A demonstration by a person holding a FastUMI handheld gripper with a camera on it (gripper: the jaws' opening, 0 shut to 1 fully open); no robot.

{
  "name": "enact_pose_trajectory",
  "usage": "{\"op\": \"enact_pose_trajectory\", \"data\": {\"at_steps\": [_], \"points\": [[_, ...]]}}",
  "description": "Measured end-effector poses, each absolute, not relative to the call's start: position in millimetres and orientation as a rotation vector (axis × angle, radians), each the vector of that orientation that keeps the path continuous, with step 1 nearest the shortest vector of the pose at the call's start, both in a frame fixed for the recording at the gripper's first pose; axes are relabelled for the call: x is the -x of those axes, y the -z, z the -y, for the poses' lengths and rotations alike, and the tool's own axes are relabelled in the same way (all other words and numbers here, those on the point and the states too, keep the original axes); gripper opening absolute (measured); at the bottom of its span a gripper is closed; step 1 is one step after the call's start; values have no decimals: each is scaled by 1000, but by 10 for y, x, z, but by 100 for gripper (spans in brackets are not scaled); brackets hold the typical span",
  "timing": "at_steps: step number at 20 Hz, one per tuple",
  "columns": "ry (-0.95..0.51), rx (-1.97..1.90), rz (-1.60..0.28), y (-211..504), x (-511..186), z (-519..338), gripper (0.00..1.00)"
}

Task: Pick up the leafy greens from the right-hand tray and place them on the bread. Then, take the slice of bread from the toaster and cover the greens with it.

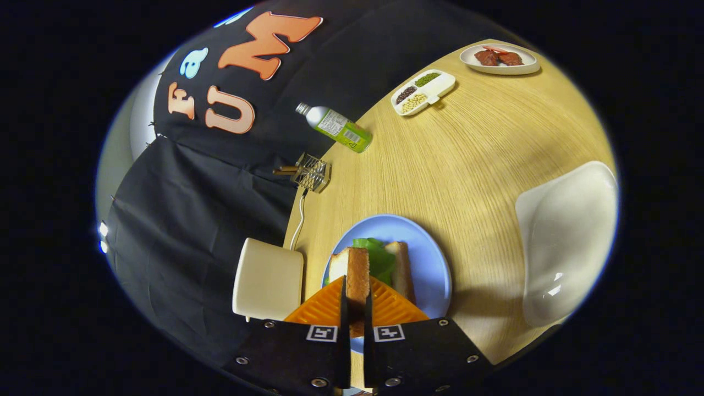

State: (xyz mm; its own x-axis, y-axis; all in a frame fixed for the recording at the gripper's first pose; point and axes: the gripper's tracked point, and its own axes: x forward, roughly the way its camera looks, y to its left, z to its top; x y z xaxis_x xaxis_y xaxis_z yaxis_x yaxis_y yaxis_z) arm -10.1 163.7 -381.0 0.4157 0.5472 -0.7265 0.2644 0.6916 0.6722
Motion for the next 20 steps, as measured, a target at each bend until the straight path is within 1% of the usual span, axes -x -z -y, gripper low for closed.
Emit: {"op": "enact_pose_trajectory", "data": {"at_steps": [4,6,10,11,12,13,14,15,16,17,19,20], "points": [[-184,-802,-1159,3878,109,-1633,12],[-174,-761,-1152,3901,118,-1613,17],[-161,-675,-1119,3867,110,-1579,32],[-133,-636,-1113,3874,113,-1519,39],[-113,-588,-1102,3852,104,-1450,43],[-114,-549,-1079,3786,92,-1431,50],[-121,-526,-1040,3682,33,-1427,52],[-126,-510,-1004,3549,-2,-1398,58],[-130,-495,-964,3412,-48,-1363,60],[-129,-473,-921,3305,-86,-1328,66],[-132,-415,-828,3025,-156,-1227,75],[-130,-387,-784,2887,-183,-1173,77]]}}
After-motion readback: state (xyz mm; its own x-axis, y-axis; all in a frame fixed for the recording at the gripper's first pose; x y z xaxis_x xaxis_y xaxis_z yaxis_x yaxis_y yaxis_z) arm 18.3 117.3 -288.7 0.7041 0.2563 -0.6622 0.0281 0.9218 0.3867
